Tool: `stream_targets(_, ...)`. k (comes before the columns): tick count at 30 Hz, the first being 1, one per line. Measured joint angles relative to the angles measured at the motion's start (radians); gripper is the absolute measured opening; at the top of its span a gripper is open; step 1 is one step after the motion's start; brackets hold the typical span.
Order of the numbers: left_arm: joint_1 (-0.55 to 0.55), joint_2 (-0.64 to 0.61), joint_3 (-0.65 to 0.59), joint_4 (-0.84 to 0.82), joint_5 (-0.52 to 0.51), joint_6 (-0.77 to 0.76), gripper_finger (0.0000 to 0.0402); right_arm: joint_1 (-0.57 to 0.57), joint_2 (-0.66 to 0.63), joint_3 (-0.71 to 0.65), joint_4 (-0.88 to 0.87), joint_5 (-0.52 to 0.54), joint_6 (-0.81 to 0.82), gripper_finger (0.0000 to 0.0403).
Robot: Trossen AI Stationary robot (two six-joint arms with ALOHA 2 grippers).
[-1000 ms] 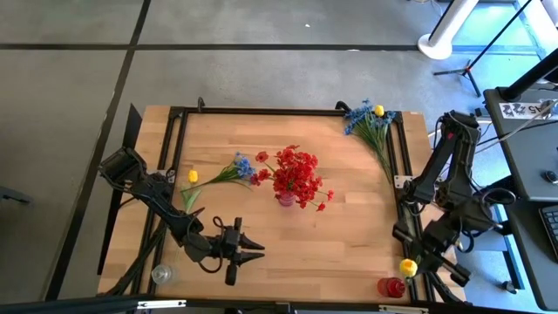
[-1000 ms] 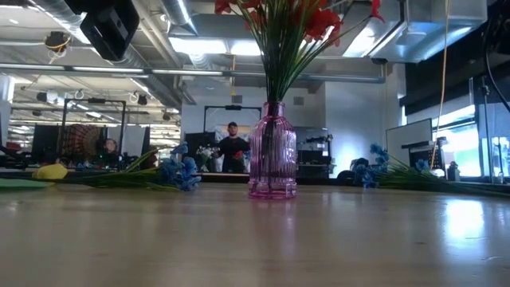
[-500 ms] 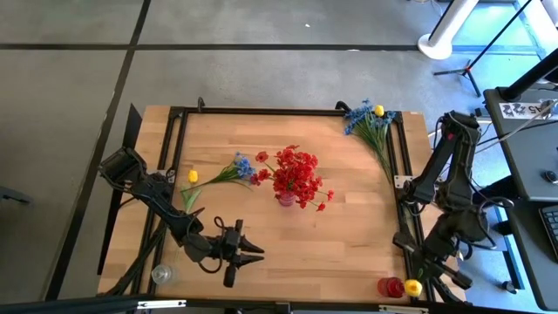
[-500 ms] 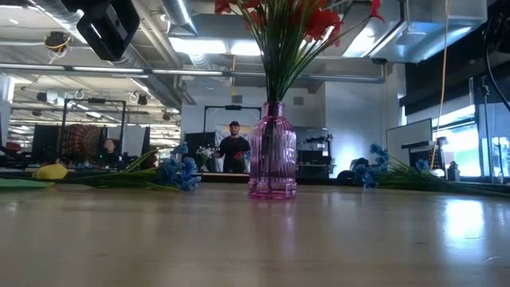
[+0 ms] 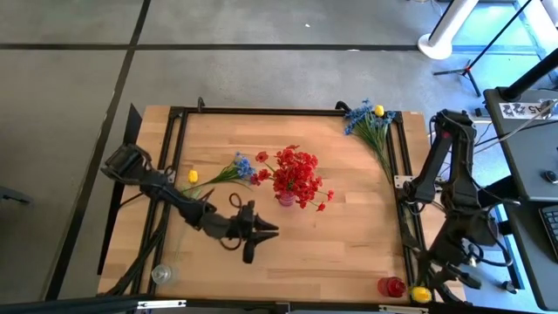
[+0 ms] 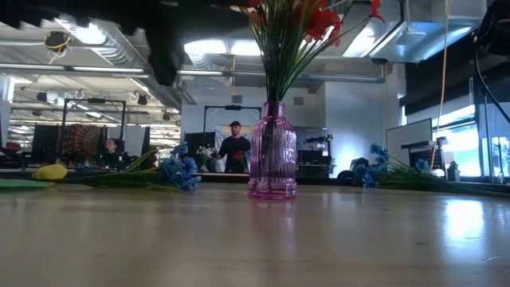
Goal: Sort flowers into vase by color
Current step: Put the bottom right yellow tulip into the red vase, then put the left yellow tulip into the red vase
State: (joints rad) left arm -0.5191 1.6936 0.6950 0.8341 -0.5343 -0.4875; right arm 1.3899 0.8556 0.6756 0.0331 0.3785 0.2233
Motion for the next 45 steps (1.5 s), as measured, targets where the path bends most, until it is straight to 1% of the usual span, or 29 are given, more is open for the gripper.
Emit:
stream_targets(3, 0.034, 0.0, 0.0, 0.0, 0.06, 0.012, 0.008, -0.002, -0.037, 0.0, -0.061, 0.005, 0.041, 0.0138)
stream_targets(6, 0.038, -0.01, 0.0, 0.001, 0.076, 0.035, 0.008, -0.002, -0.086, 0.0, -0.14, -0.006, 0.069, 0.0166)
stream_targets(11, 0.011, -0.046, 0.043, 0.007, 0.048, 0.098, 0.008, -0.002, -0.206, 0.0, -0.299, -0.034, 0.141, 0.0193)
stream_targets(13, -0.012, -0.066, 0.063, -0.034, 0.02, 0.126, 0.008, -0.002, -0.26, 0.0, -0.35, -0.054, 0.181, 0.0198)
stream_targets(14, -0.023, -0.079, 0.071, -0.084, -0.008, 0.124, 0.008, -0.002, -0.288, 0.0, -0.373, -0.061, 0.21, 0.0199)
stream_targets(16, -0.047, -0.112, 0.087, -0.236, -0.082, 0.075, 0.008, -0.002, -0.341, 0.0, -0.408, -0.065, 0.27, 0.02)
stream_targets(18, -0.066, -0.156, 0.103, -0.423, -0.157, -0.013, 0.008, -0.002, -0.388, 0.0, -0.438, -0.065, 0.326, 0.02)
stream_targets(20, -0.072, -0.2, 0.124, -0.615, -0.206, -0.145, 0.008, -0.003, -0.429, 0.0, -0.456, -0.065, 0.355, 0.02)
stream_targets(23, -0.067, -0.258, 0.161, -0.91, -0.234, -0.349, 0.008, -0.003, -0.468, 0.0, -0.464, -0.065, 0.37, 0.02)
stream_targets(25, -0.054, -0.282, 0.193, -1.118, -0.23, -0.475, 0.008, -0.003, -0.486, 0.0, -0.472, -0.057, 0.351, 0.02)
stream_targets(27, -0.032, -0.292, 0.221, -1.322, -0.198, -0.604, 0.008, -0.003, -0.493, 0.0, -0.491, -0.017, 0.314, 0.02)
stream_targets(29, -0.003, -0.291, 0.238, -1.501, -0.133, -0.74, 0.008, -0.002, -0.492, 0.0, -0.512, 0.061, 0.272, 0.02)
stream_targets(33, 0.056, -0.291, 0.231, -1.738, -0.006, -1.07, 0.008, -0.003, -0.484, 0.0, -0.555, 0.271, 0.215, 0.02)
stream_targets(35, 0.071, -0.29, 0.223, -1.873, 0.079, -1.182, 0.008, -0.003, -0.484, 0.0, -0.574, 0.351, 0.213, 0.02)
stream_targets(39, 0.096, -0.285, 0.196, -2.01, 0.256, -1.293, 0.008, -0.003, -0.485, 0.0, -0.583, 0.485, 0.213, 0.02)
stream_targets(43, 0.163, -0.285, 0.134, -2.009, 0.369, -1.374, 0.008, -0.003, -0.485, 0.0, -0.584, 0.551, 0.212, 0.02)
stream_targets(45, 0.21, -0.285, 0.086, -1.989, 0.428, -1.385, 0.008, -0.003, -0.485, 0.0, -0.584, 0.568, 0.211, 0.02)
